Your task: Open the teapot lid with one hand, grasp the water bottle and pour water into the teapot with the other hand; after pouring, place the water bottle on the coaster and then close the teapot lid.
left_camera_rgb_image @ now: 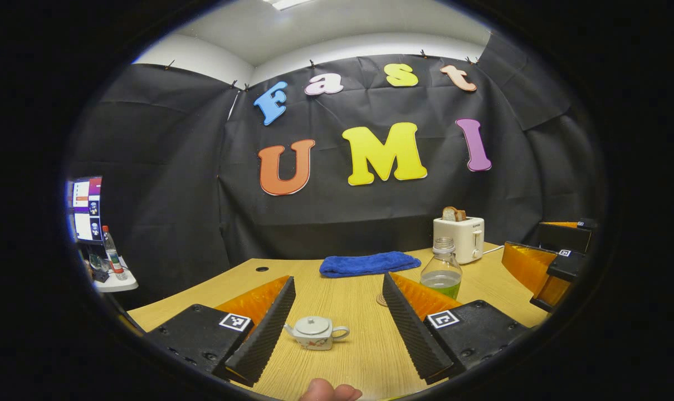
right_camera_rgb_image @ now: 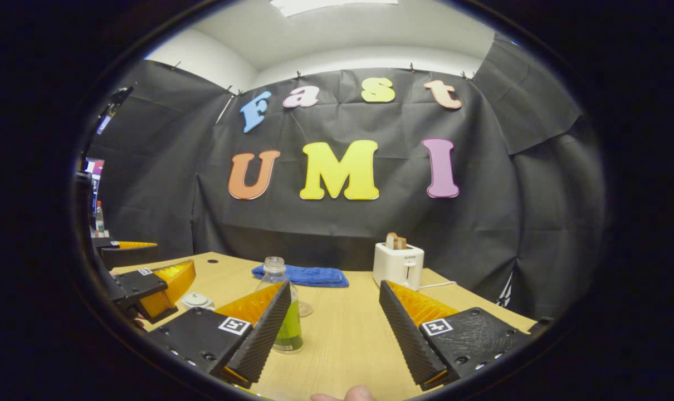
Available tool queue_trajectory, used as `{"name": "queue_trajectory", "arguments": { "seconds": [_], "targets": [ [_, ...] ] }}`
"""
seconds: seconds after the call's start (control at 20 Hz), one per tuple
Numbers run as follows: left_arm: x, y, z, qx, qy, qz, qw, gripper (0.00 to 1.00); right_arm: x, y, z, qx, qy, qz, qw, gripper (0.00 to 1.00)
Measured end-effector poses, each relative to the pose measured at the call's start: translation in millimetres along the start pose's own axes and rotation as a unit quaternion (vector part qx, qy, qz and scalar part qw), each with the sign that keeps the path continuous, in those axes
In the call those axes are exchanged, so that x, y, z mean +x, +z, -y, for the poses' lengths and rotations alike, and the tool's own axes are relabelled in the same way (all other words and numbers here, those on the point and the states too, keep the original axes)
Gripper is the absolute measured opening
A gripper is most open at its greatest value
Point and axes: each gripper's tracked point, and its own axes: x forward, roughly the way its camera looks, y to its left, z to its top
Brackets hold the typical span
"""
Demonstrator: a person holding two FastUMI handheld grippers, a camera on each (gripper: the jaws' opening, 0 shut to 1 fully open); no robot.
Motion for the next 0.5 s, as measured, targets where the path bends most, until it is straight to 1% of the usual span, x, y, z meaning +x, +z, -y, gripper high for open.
{"name": "queue_trajectory", "arguments": {
  "seconds": [0.1,0.15,0.25,0.35,0.4,0.45,0.5],
  "targets": [
    [-1,-9,-4,-0.005,0.0,-0.008,1.0,0.99,1,1,3,0.0,0.001,0.002,1.0,0.95],
    [-2,-15,-5,-0.001,-0.001,-0.015,1.0,0.99,1,0,6,0.0,-0.001,0.005,1.0,0.95],
    [0,-30,-16,0.011,0.009,-0.03,0.999,0.99,1,-4,7,0.002,0.0,0.007,1.0,0.95],
    [5,-48,-21,0.02,0.011,-0.049,0.999,0.99,2,-11,-1,0.003,0.023,0.003,1.0,0.95],
    [9,-55,-22,0.017,0.009,-0.058,0.998,0.99,3,-15,-1,0.003,0.028,-0.002,1.0,0.98],
    [11,-61,-24,0.008,0.01,-0.065,0.998,0.99,5,-20,1,0.0,0.03,-0.007,1.0,0.95],
    [15,-65,-25,-0.002,0.01,-0.07,0.998,0.99,6,-24,3,-0.002,0.031,-0.011,0.999,0.95]
  ]
}}
